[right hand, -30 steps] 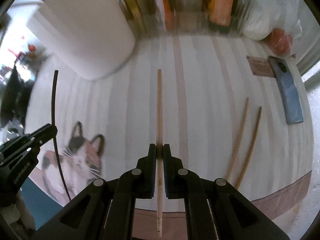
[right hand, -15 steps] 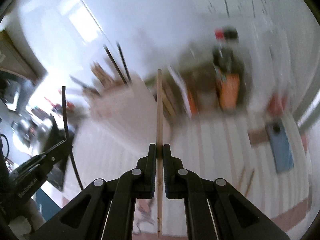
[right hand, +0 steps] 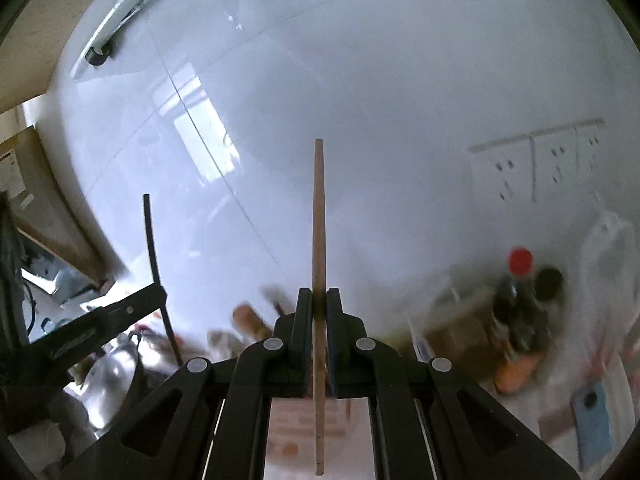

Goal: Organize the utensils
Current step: 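Lower both chopsticks into the holder slots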

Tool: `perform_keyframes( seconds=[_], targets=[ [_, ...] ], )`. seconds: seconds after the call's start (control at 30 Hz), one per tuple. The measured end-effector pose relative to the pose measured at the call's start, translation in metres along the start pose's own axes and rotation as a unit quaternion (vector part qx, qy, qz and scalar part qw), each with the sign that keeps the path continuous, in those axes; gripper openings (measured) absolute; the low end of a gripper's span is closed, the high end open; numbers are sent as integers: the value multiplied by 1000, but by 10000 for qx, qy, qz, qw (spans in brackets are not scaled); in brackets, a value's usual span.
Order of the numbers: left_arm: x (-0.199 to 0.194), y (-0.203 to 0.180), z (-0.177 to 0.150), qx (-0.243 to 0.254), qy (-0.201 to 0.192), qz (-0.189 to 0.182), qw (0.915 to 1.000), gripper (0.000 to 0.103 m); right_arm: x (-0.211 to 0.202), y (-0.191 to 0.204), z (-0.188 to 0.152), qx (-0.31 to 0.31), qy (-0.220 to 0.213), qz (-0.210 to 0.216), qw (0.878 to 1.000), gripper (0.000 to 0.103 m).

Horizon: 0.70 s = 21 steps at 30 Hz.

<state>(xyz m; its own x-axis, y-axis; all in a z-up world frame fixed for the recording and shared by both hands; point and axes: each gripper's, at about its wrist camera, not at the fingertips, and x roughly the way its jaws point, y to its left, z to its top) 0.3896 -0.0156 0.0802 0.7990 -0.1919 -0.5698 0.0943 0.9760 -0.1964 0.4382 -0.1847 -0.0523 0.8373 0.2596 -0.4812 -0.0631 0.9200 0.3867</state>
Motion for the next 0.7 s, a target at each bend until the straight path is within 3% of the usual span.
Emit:
perform_keyframes(
  seconds=[0.4,0.7],
  targets=[
    [58,8,-11,49,-120,111,9999,4,55,15,-4,-380,-813,-167,9958,7],
    [69,18,-19,95,-117,118,9998,4,76,11,-21,-510,-759,-241,9955,7]
  ],
)
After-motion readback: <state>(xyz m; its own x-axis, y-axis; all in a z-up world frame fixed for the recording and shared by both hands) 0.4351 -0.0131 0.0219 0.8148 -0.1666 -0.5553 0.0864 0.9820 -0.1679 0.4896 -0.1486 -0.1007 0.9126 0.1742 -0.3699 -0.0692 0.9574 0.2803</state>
